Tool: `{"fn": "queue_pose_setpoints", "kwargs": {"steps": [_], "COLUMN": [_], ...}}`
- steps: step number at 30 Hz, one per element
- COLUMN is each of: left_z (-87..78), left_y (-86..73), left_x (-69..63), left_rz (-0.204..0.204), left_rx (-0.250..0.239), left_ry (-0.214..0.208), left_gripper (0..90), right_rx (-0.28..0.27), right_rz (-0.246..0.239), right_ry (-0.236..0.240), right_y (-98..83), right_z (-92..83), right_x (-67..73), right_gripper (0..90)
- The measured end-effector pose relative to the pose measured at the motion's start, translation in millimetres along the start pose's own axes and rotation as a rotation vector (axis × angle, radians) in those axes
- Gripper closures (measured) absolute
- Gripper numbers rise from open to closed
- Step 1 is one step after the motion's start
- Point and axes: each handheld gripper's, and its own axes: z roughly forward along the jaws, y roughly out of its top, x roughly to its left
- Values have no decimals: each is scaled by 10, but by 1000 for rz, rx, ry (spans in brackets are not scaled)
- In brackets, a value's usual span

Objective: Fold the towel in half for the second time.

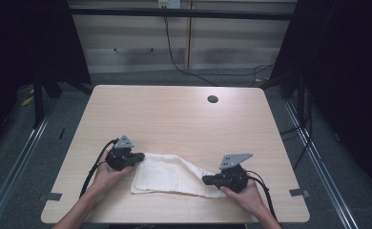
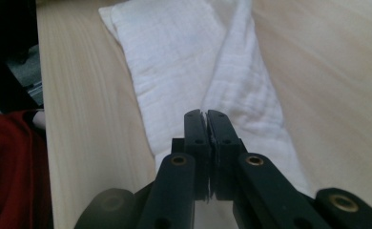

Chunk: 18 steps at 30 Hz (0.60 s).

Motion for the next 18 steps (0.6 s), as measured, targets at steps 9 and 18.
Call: {"fn": "queue_pose_setpoints", "kwargs": {"steps": [9,18], "left_z": [3,12], "left_y": [15,21], "left_x": [-26,29], "left_rz": [1,-52], "left_rx": [10,-31], "left_ry": [21,-3], "left_gripper": [861,859], "right_rx": [31,120], "right_rz": [31,18], "right_ry": [103,124], "right_y": [-104,-114], "right_z": [78,218], "right_x": [120,162], "right_gripper": [879,885]}}
